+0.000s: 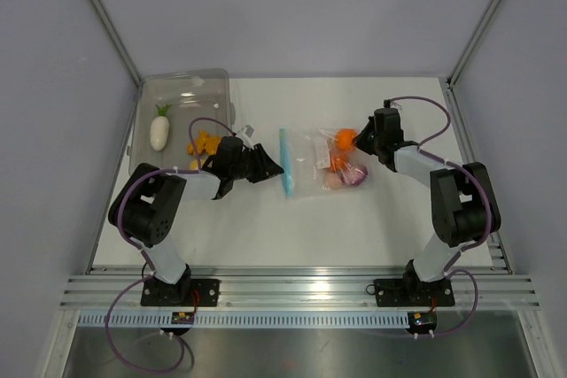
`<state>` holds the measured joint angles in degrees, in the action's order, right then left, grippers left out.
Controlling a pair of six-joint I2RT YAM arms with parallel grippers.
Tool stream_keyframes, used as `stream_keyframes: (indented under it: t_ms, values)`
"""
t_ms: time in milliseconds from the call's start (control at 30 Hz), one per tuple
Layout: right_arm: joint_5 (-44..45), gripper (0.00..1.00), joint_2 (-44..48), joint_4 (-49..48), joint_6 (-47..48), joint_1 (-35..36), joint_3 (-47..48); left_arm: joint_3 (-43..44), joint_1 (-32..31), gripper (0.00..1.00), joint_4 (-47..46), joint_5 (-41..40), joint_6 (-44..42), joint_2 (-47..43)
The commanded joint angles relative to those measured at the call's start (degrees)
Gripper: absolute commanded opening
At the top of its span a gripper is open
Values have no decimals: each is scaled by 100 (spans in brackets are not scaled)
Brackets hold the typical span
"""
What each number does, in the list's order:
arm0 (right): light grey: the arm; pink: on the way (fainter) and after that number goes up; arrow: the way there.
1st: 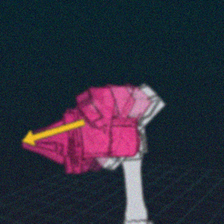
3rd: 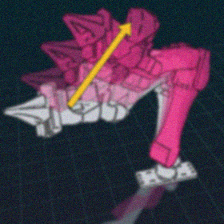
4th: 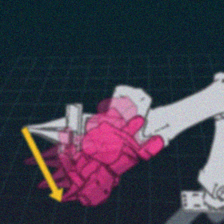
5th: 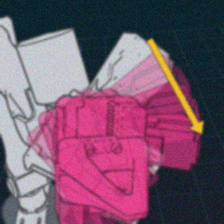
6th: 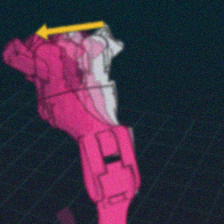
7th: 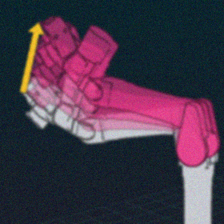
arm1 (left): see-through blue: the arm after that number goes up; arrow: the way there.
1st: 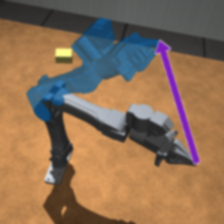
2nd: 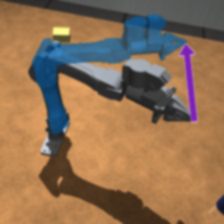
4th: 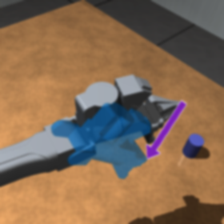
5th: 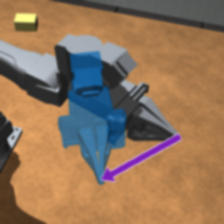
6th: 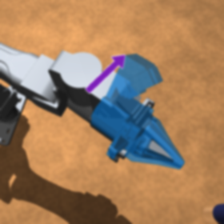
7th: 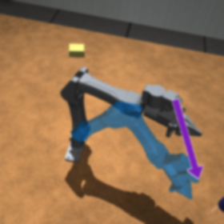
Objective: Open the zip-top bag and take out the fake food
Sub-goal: Pick up the fake vegetable from the zipper food storage bag.
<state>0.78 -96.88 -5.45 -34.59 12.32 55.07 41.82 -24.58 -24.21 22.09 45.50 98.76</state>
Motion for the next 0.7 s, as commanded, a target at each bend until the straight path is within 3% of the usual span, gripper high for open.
stream_keyframes:
  t_ms: [0,300,467,667]
  values:
    - [-315,3,-217,9,-48,-10,48,177,-21,37,-471,278,82,64]
    - [-650,0,529,-219,-4,288,-295,124,-29,37,-682,375,91,20]
    - [229,0,986,26,539,1043,-190,98,-29,38,-875,454,170,64]
    - [915,0,1093,202,655,1185,-198,116,-29,40,-1060,656,249,214]
